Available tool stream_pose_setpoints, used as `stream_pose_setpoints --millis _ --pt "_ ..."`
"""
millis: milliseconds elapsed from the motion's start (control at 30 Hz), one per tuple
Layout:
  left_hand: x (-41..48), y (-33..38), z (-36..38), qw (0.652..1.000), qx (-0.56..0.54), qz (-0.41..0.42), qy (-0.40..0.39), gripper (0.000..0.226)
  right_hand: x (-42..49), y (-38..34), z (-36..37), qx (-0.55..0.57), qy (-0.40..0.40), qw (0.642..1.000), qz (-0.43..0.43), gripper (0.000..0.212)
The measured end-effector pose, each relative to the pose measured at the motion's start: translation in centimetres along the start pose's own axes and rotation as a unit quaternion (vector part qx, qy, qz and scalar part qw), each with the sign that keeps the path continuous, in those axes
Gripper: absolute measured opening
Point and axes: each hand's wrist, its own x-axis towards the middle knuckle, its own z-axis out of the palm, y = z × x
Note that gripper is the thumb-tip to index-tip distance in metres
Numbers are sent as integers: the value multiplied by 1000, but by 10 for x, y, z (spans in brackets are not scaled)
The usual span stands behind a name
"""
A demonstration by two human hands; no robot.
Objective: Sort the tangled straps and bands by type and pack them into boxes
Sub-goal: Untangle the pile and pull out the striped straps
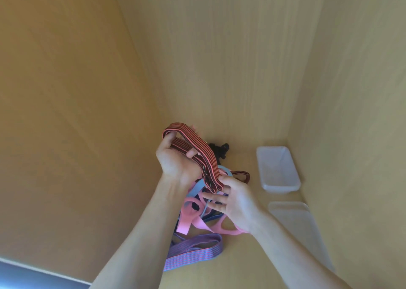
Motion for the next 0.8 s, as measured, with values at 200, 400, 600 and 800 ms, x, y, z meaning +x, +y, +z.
stream_pose_setpoints --millis 200,400,600,800 --pt "2 -5 -39 999 -23 -28 -4 25 -7 8 -18 64 -40 997 -16 24" --pt "-19 5 -89 954 295 10 50 43 -25 9 -53 -65 61 995 -35 22" --pt "-69 12 -145 836 547 -10 38 22 -49 17 -83 -247 61 966 -37 18" --pt "-122 13 -171 746 665 -16 20 22 -65 36 -89 -352 8 936 3 19"
